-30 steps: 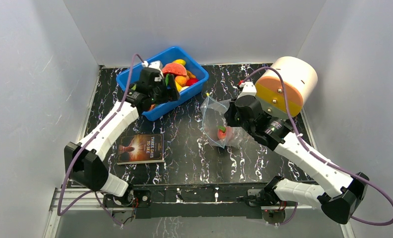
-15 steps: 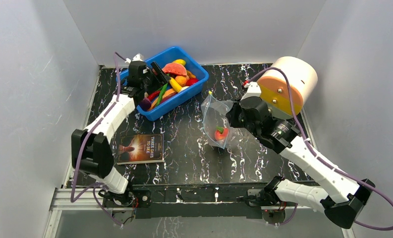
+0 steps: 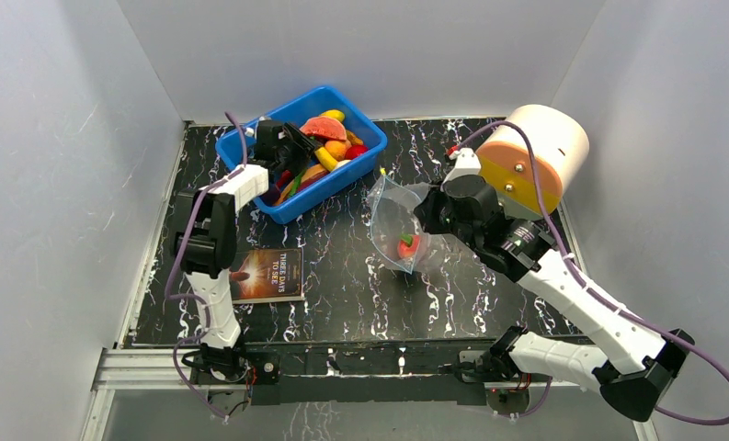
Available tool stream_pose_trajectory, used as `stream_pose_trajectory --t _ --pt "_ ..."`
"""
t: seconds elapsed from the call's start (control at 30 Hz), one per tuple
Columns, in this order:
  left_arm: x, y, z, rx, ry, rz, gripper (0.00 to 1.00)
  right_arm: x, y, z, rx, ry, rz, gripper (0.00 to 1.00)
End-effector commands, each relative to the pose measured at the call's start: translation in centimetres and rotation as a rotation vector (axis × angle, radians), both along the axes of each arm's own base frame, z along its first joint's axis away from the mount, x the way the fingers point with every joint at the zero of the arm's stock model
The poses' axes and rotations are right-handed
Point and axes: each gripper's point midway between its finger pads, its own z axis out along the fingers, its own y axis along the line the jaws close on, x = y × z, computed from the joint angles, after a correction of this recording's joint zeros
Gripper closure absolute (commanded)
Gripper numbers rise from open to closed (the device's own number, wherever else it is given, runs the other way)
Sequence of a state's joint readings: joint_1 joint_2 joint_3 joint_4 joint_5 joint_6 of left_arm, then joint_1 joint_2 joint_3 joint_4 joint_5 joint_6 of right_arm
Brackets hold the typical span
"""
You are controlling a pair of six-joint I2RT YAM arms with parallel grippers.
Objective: Place the food in the zip-top bag and seal the zipper
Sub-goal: Pick up the fake fruit from the bin.
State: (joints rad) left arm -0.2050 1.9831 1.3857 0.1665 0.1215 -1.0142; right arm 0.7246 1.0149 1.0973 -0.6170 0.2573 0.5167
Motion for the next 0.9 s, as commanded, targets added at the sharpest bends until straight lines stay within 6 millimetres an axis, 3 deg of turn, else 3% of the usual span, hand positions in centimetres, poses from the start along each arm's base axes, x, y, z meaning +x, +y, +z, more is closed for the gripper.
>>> stream_pose_trajectory --t 0.0,0.17,0.4,0.87 --pt "4.1 -0.8 5.6 -0.121 -0.192 0.043 0.42 1.1 1.7 3.7 0.068 -0.098 0.044 1.0" --pt "5.7 -0.8 3.7 -0.197 -0.196 0.108 0.45 1.7 2.2 3.7 0.058 -0.104 0.052 1.0" --pt "8.2 -1.9 3.3 -0.299 -0.249 0.106 0.48 2.3 2.7 4.0 0.054 -0.118 0.063 1.0" --pt "10.3 -2.3 0.2 -0.409 -0.296 0.151 0.5 2.4 2.9 3.5 0.049 -0.114 0.063 1.0"
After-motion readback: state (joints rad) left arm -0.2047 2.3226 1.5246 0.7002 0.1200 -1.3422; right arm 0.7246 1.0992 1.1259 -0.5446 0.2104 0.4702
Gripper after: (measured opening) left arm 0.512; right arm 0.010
